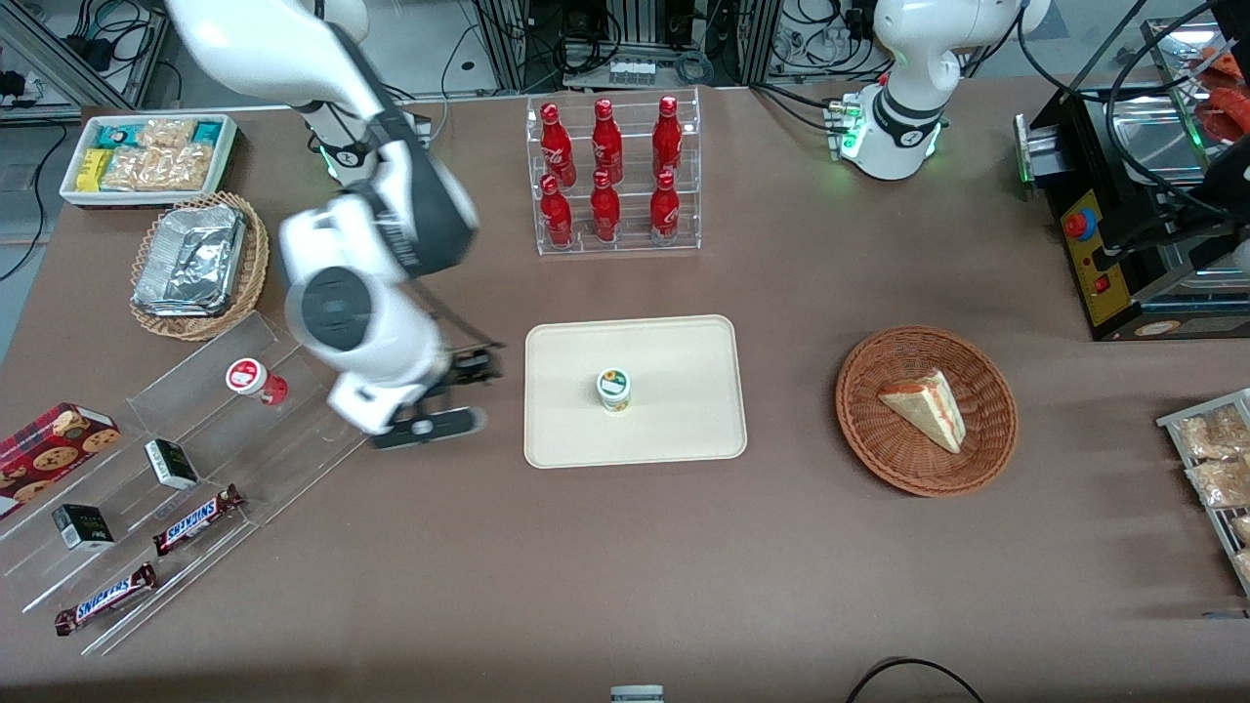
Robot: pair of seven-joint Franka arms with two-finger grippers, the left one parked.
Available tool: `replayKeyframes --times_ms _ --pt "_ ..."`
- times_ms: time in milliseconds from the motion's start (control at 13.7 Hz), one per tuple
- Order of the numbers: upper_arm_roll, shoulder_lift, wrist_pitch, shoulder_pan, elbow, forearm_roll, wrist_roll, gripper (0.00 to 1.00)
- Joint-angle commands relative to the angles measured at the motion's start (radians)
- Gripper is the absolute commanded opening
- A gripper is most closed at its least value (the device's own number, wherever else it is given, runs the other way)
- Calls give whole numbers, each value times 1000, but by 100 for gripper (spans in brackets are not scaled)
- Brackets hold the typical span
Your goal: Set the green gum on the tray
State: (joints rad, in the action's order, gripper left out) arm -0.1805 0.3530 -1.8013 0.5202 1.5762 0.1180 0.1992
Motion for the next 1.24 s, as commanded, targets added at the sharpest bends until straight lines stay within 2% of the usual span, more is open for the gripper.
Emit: replayKeyframes --times_ms 0,146,366,659,878,1171 --pt "21 -144 11 -115 137 23 -24 100" --pt "19 -178 20 -195 169 14 -46 100" --pt "19 -209 48 -307 189 9 -208 100" --pt "24 -270 126 -445 203 9 -215 100" --pt "32 -324 181 -503 203 -1 -210 100" --pt "55 -365 255 -539 199 -64 -208 100"
